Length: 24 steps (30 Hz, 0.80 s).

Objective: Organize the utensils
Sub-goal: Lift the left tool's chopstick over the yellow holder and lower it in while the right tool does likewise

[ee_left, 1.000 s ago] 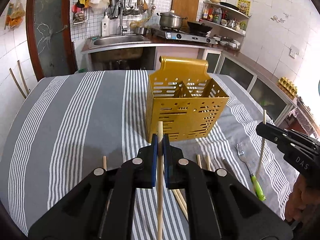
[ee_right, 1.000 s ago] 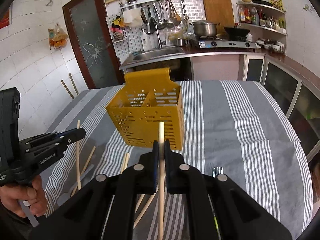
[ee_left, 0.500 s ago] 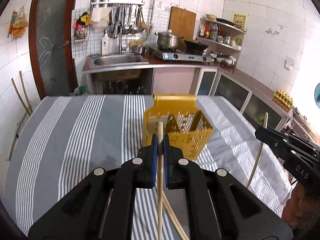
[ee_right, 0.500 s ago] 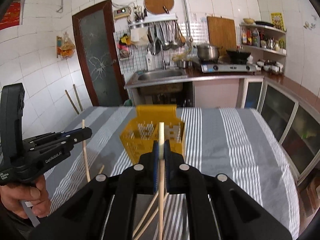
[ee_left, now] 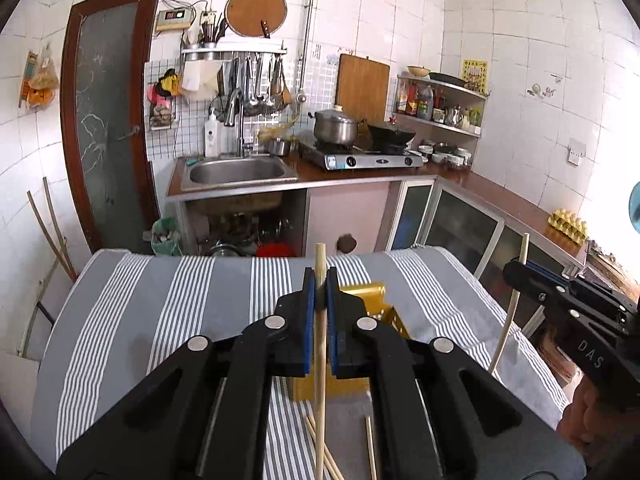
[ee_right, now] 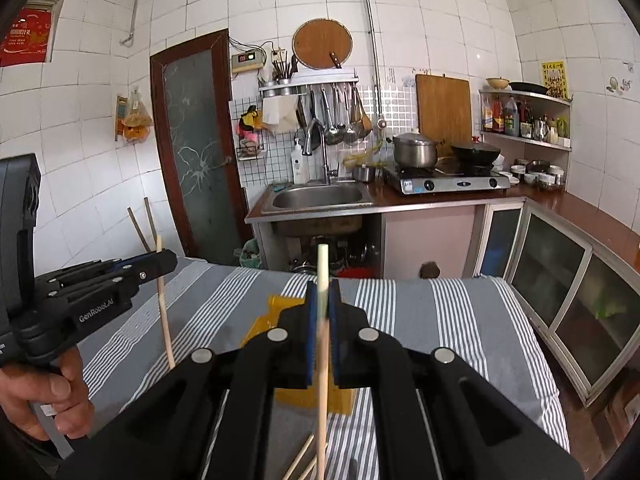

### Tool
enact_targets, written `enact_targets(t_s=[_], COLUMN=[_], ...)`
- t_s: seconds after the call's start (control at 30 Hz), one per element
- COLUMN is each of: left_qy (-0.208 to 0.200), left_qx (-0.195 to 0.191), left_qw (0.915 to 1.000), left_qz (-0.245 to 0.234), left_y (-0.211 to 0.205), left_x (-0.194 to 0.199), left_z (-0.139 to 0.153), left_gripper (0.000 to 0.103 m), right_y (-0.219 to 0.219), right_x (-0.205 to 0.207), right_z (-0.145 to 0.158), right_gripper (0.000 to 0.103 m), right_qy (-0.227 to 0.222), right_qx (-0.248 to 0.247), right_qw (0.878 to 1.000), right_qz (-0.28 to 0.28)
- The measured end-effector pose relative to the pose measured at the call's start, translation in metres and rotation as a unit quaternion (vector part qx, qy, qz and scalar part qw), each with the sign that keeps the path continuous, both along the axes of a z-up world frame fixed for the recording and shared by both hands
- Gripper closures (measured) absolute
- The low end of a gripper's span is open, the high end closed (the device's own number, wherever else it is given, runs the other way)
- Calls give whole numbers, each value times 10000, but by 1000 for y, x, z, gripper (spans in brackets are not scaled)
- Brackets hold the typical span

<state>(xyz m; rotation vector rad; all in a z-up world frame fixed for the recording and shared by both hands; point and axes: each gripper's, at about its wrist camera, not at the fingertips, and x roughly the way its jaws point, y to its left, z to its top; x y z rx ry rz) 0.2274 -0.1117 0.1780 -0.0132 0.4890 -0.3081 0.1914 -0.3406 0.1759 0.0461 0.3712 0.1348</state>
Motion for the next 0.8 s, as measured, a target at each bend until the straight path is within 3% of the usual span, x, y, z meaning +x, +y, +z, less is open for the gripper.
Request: enact_targets(t_s=[0.47,0.8], left_qy=[-309,-381], left_qx=[78,16], left_qw=[9995,9993], left_qz=[-52,64], left_y=[-25,-34], left_x=[33,87], left_z=[27,31], left_gripper=[99,99], right_y=[5,12], right_x=[32,75], right_z=[31,38], right_gripper=[97,97], right_qy=[-294,-484], right_qx=[-59,-116], right_qw=[9995,9987], right_qz=[33,-65])
